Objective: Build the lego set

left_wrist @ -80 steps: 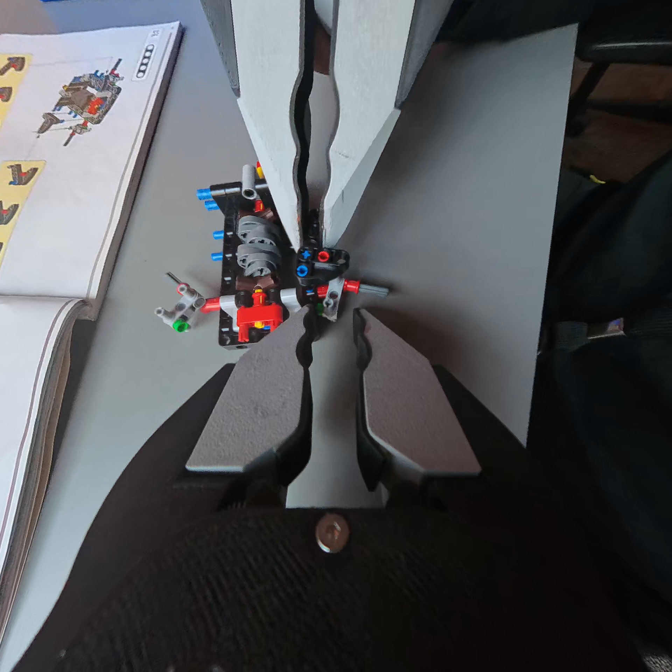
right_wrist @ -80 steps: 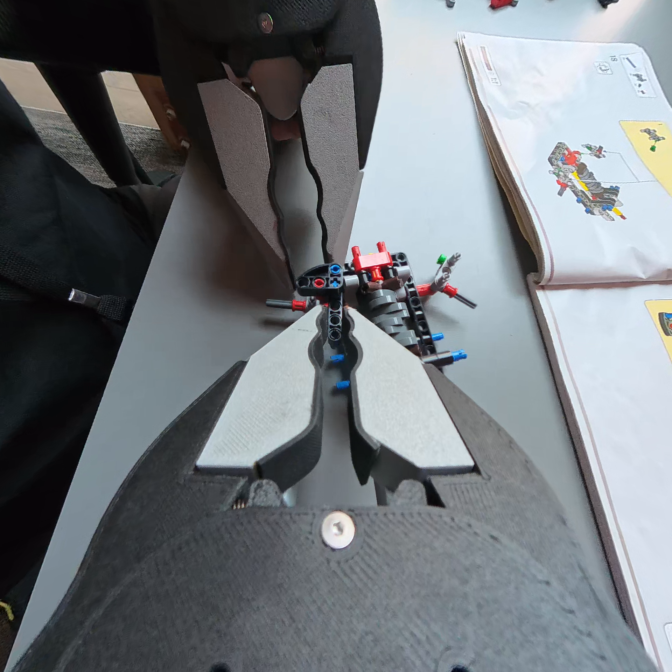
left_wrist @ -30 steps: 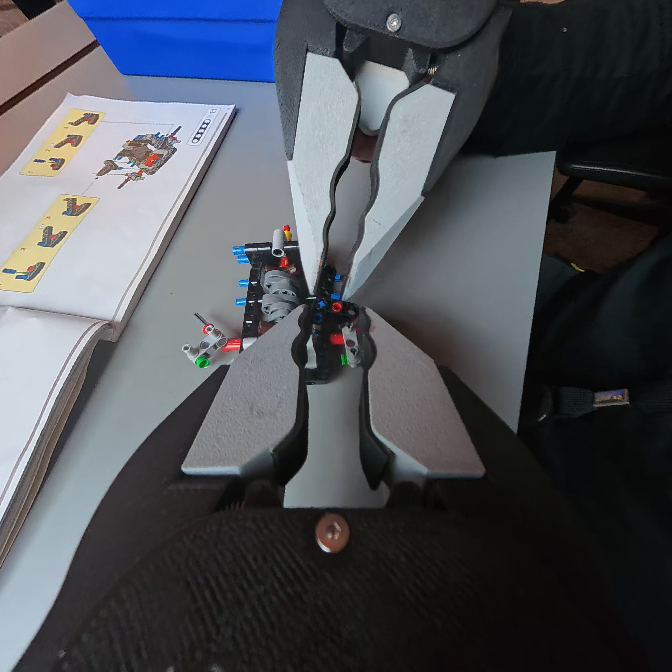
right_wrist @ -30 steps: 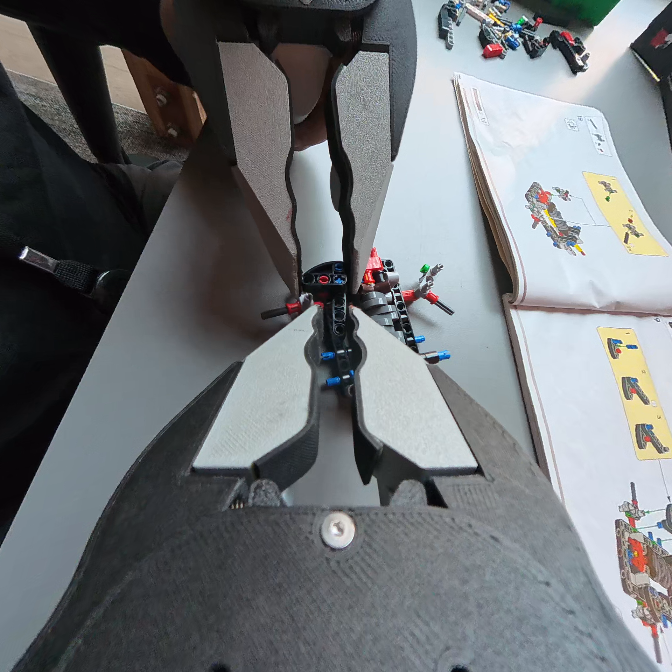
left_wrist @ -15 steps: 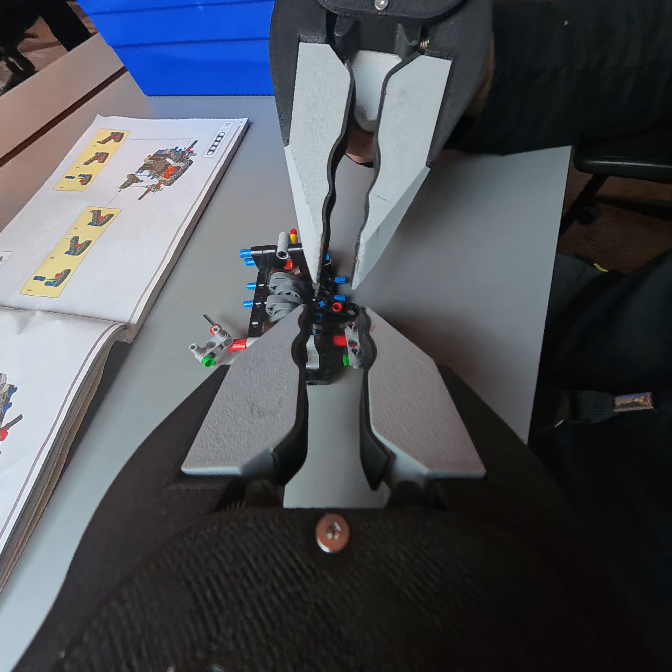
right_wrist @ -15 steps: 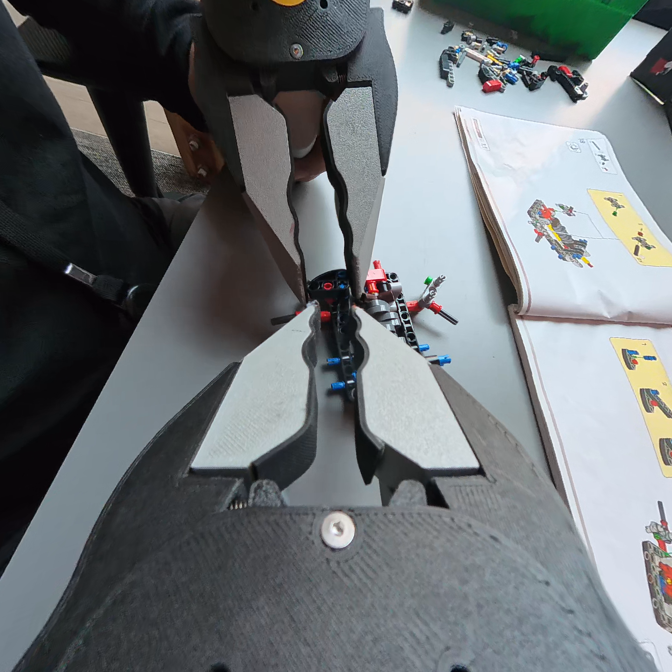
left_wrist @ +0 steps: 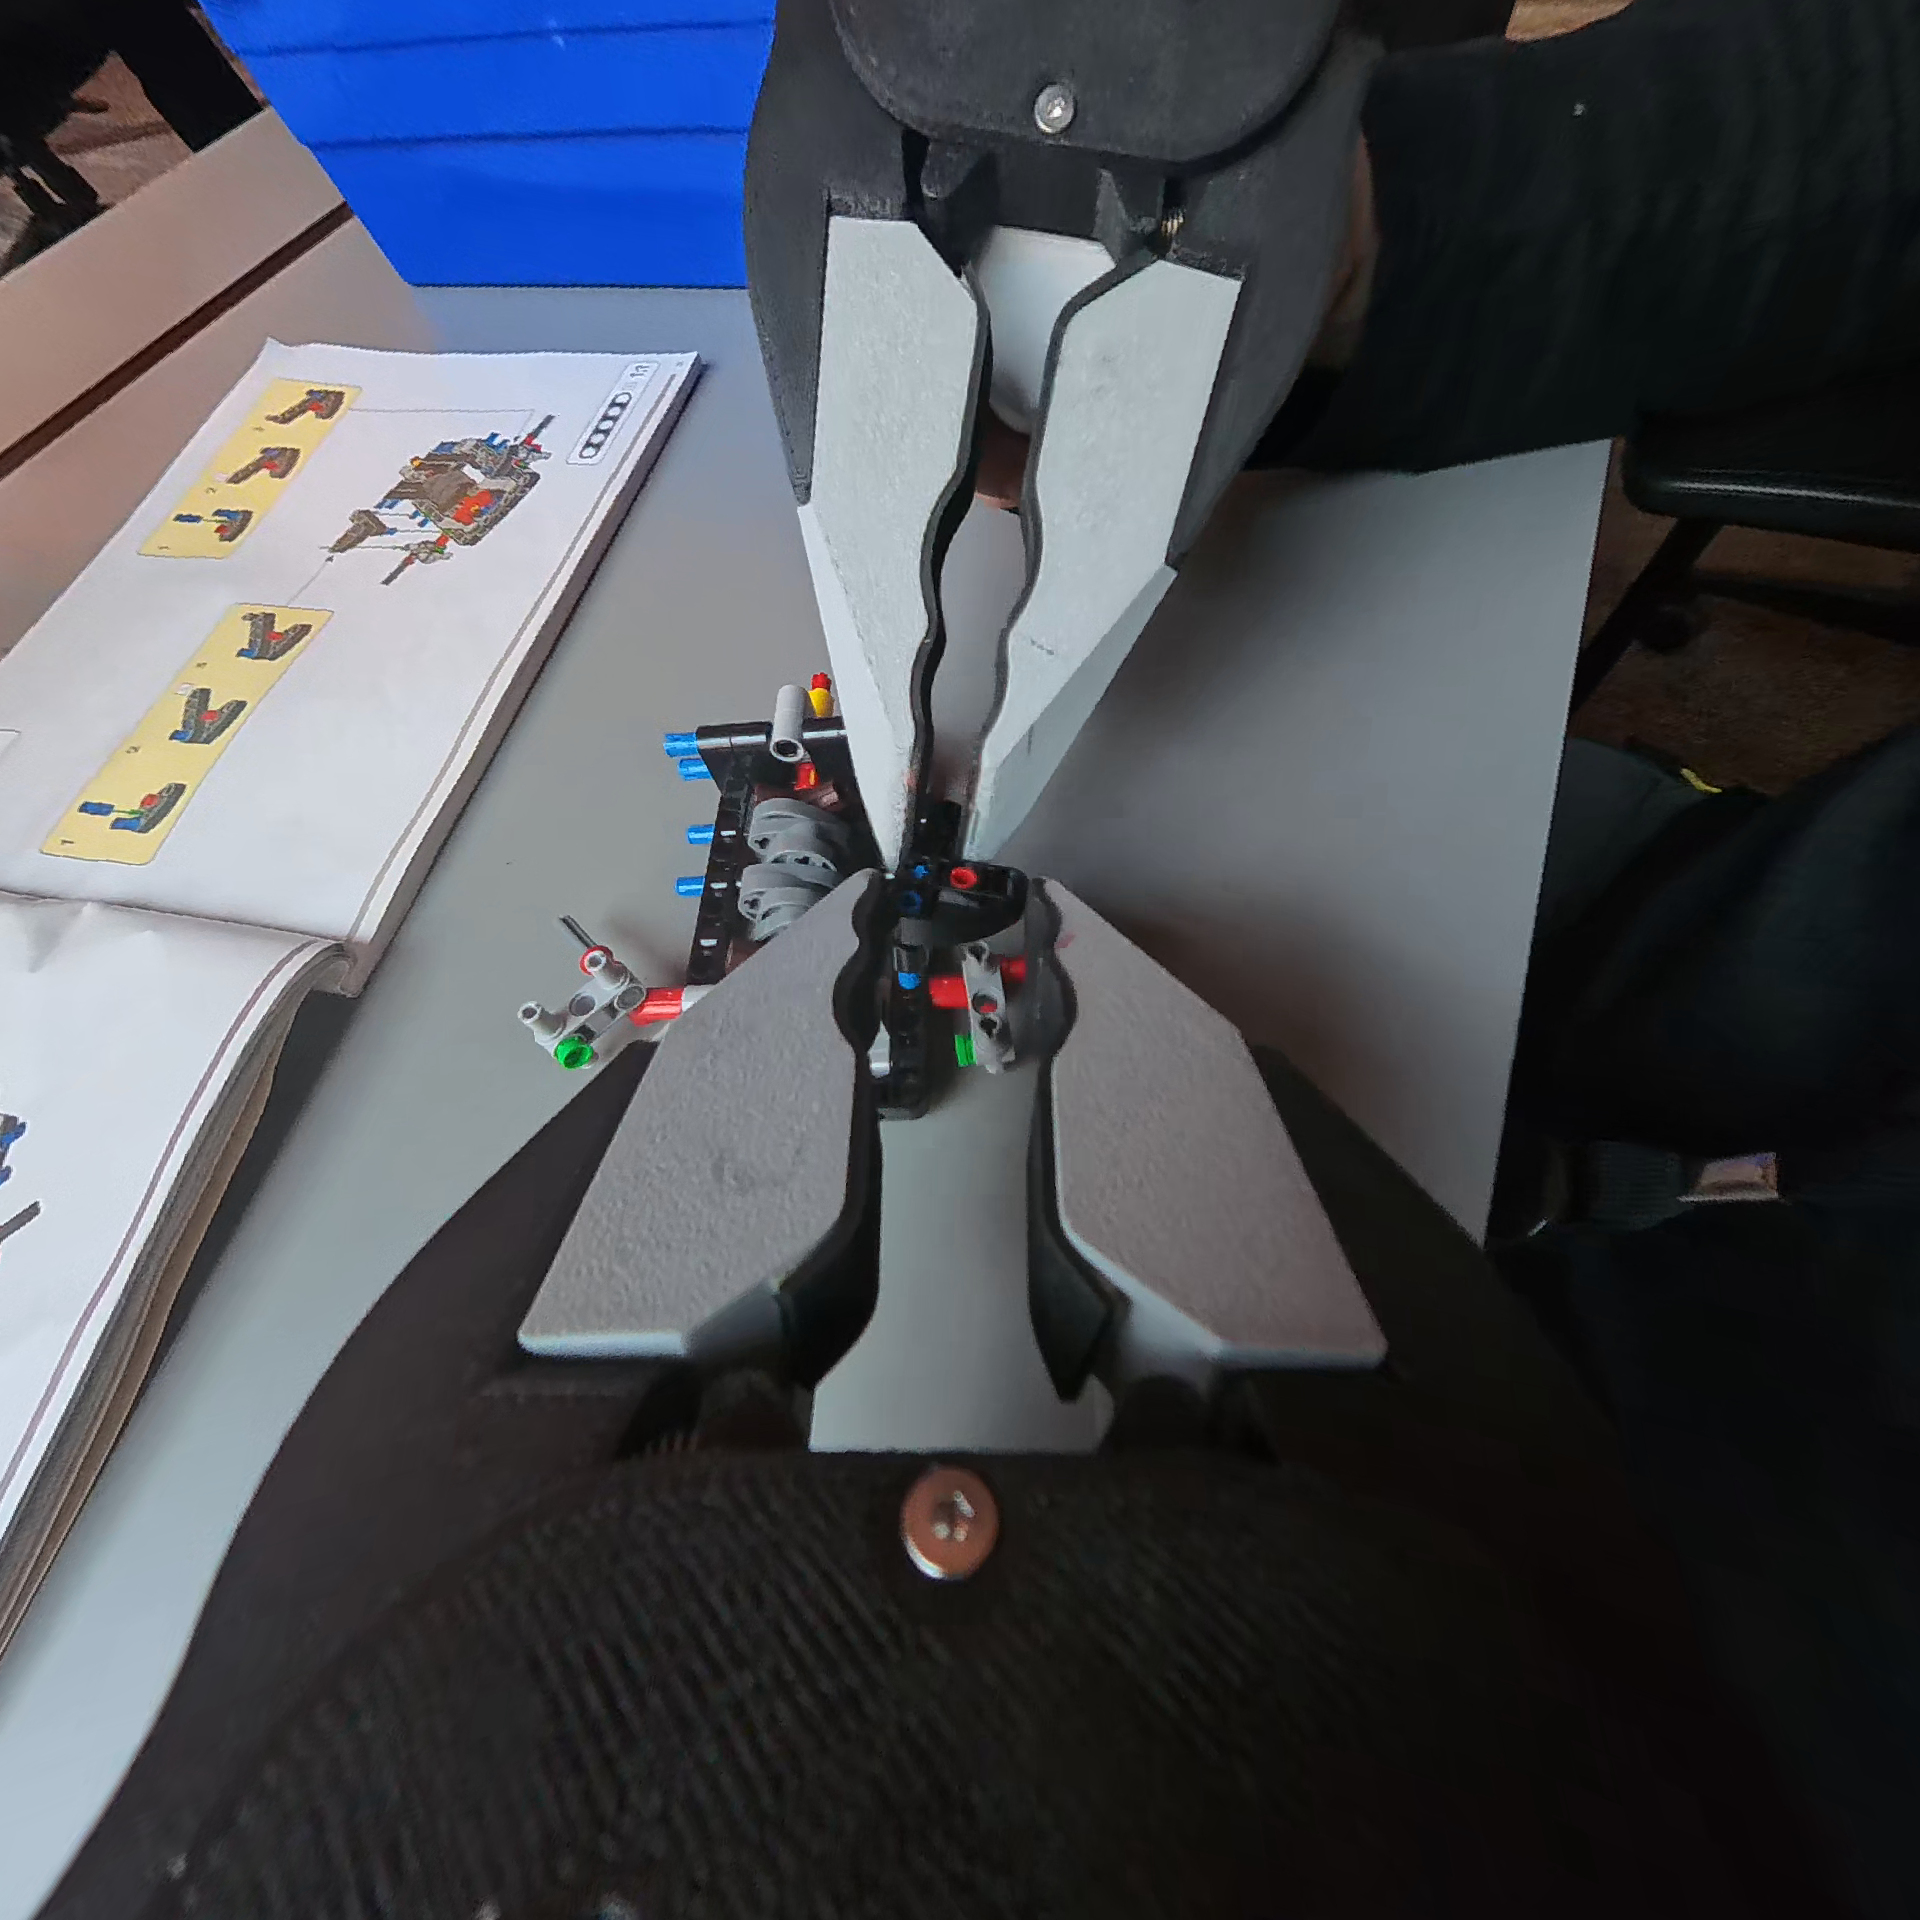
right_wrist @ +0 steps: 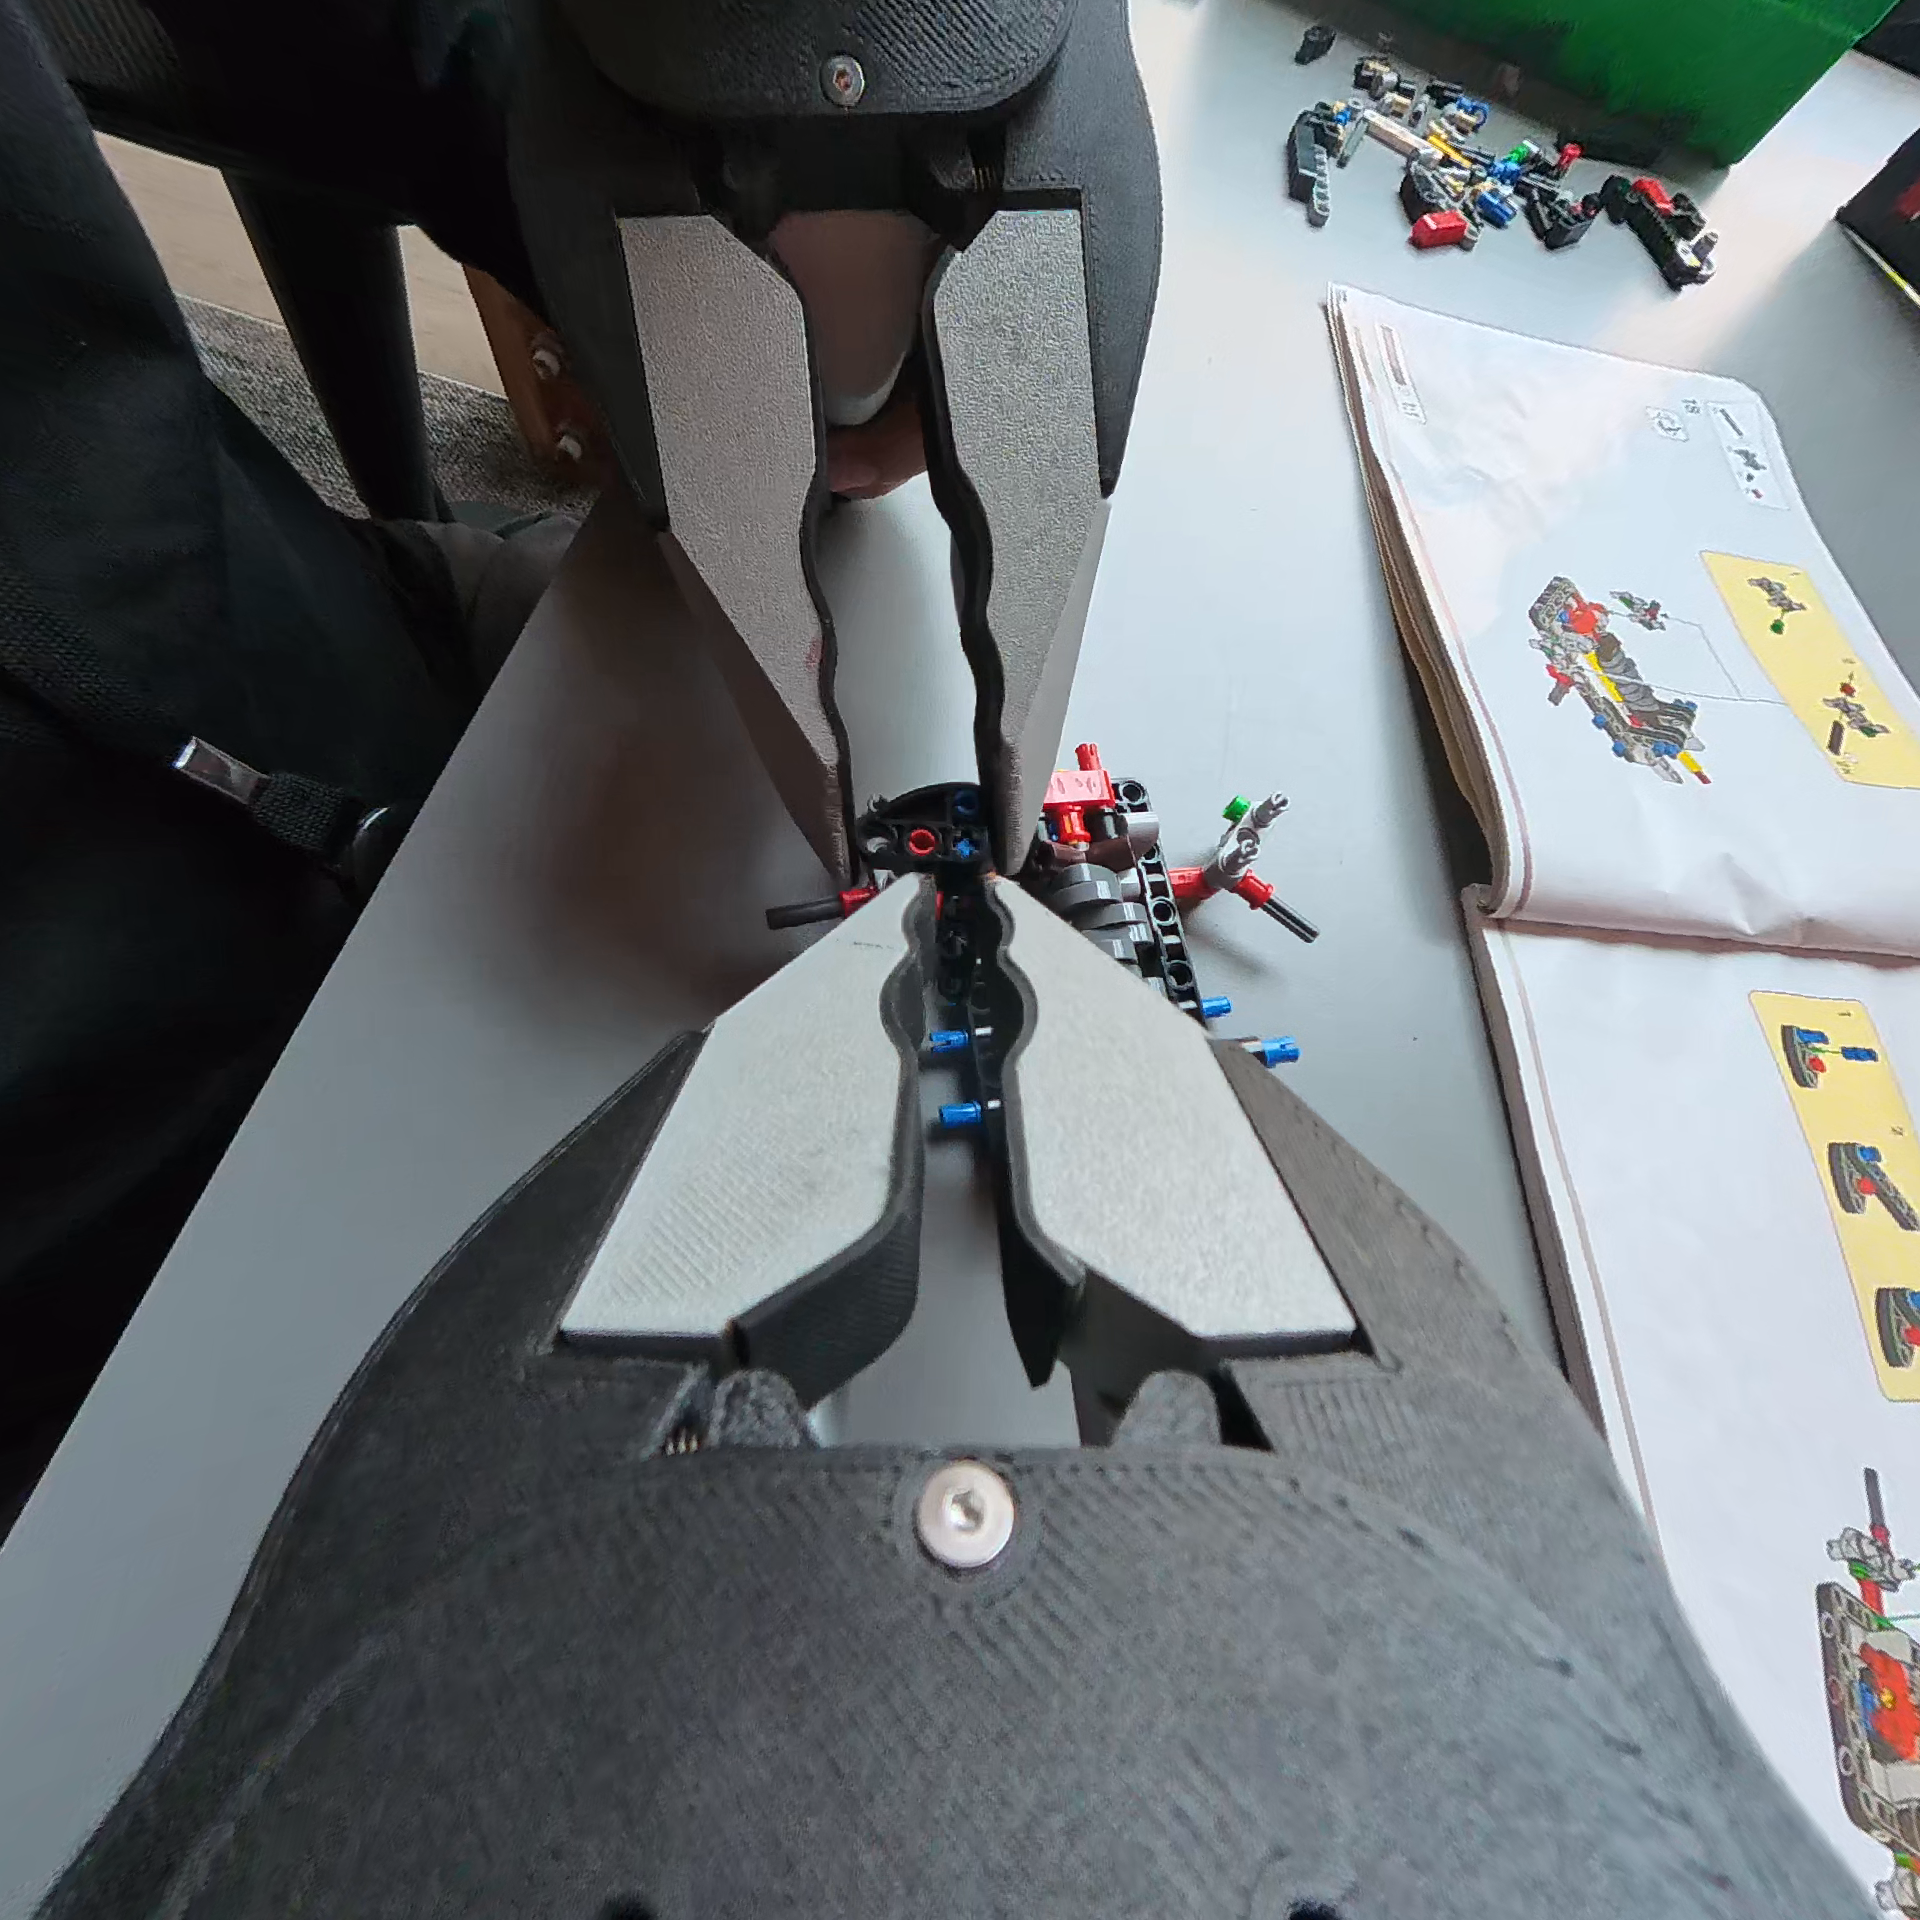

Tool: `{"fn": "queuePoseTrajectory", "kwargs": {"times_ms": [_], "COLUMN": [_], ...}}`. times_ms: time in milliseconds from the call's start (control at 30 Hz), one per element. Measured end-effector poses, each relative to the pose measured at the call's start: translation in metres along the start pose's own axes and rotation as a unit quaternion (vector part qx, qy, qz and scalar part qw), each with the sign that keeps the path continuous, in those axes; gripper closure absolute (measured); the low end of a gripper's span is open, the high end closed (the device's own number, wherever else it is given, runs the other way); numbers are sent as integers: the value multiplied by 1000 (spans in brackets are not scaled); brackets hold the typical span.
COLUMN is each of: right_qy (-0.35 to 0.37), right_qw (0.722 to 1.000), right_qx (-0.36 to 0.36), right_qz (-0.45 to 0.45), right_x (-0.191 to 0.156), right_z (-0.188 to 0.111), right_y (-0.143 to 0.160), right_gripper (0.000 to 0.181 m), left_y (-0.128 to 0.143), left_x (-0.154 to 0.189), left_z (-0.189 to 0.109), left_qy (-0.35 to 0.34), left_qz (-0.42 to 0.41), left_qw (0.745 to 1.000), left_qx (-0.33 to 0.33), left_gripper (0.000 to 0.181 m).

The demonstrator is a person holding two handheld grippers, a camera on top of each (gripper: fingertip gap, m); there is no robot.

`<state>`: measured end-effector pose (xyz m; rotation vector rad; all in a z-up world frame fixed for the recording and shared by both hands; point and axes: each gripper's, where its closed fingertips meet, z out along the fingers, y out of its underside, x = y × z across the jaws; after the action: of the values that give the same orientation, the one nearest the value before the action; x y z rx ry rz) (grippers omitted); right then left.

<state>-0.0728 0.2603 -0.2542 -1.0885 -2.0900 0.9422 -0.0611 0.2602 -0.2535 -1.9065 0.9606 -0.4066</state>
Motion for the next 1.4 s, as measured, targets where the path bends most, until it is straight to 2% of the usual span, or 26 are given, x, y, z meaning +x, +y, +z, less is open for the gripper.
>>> {"fn": "queuePoseTrajectory", "kwargs": {"times_ms": [267, 367, 533, 633, 900, 1400], "right_qy": [-32, -31, -30, -21, 0, 16], "right_qw": [999, 999, 999, 999, 1000, 998], "right_qx": [32, 21, 30, 19, -17, -43], "right_qz": [31, 39, 34, 21, -10, -41], "right_x": [-2, 0, 0, -1, 1, 3], "right_z": [-5, -4, -8, -5, 1, 5], "right_y": [-7, -3, -6, -5, 3, 10], "right_gripper": [169, 170, 168, 174, 178, 177], "left_y": [0, -1, -8, -10, 1, 7], "left_x": [0, -1, 0, 1, 0, -2], "left_z": [-2, -4, -11, -11, -4, -1], "left_qy": [-19, -23, 0, 10, -12, -19], "left_qz": [12, 28, 10, -2, -2, -8], "left_qw": [1000, 999, 999, 998, 1000, 1000], "left_qx": [0, 10, 48, 54, 9, -14], "left_gripper": [159, 158, 159, 158, 158, 158]}}
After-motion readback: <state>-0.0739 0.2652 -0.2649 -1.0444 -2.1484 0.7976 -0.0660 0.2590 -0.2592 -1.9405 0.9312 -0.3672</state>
